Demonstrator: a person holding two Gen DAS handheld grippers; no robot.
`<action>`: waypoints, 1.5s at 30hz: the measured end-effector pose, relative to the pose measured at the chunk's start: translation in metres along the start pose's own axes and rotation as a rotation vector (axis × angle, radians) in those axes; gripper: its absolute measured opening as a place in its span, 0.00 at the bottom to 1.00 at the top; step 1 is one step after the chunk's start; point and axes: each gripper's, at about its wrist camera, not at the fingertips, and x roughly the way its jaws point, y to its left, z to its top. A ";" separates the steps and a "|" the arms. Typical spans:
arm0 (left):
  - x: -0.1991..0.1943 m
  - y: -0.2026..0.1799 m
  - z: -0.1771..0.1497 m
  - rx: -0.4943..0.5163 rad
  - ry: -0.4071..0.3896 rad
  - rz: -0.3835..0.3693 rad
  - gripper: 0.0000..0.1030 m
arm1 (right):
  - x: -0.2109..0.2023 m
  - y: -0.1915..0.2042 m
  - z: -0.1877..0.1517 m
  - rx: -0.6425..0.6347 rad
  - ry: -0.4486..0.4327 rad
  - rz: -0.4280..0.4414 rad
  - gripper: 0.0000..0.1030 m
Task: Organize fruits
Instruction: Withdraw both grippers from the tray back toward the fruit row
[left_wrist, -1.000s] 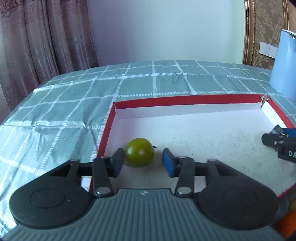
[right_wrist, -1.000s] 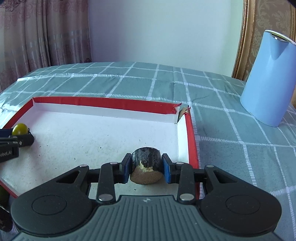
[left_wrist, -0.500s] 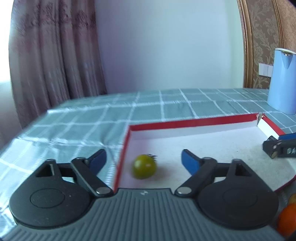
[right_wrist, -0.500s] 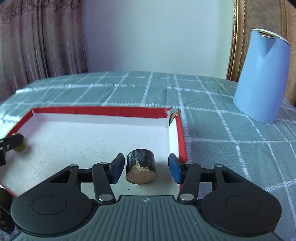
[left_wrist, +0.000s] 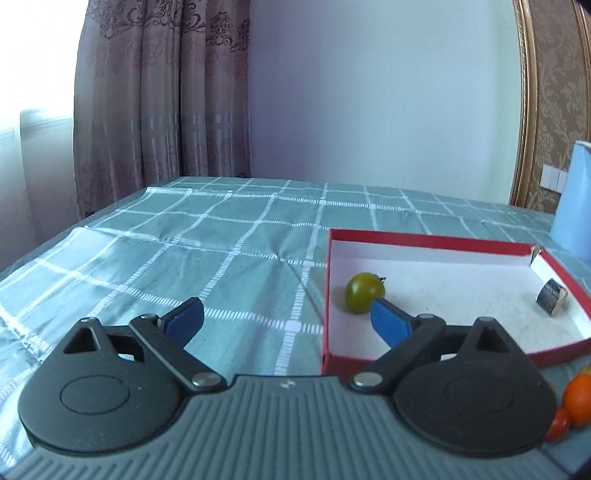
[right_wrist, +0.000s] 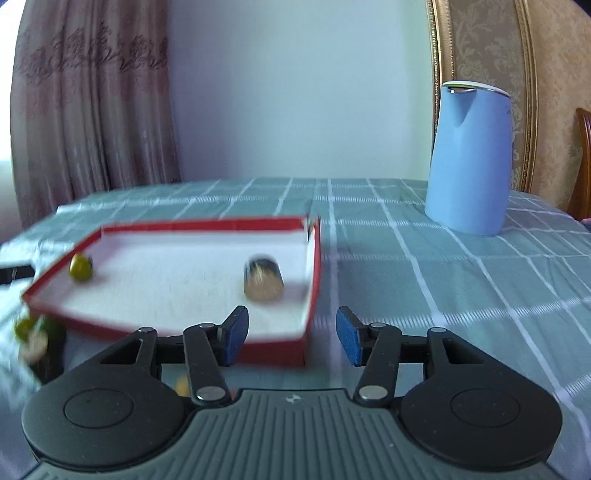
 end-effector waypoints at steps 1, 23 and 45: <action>-0.001 -0.001 -0.001 0.009 -0.001 0.000 0.95 | -0.006 0.000 -0.003 -0.007 -0.007 0.000 0.50; 0.001 -0.005 -0.004 0.036 0.017 -0.015 0.98 | -0.021 0.020 -0.030 -0.162 0.093 0.082 0.50; -0.047 -0.013 -0.023 0.028 -0.020 -0.140 1.00 | 0.002 0.012 -0.022 -0.059 0.141 0.140 0.26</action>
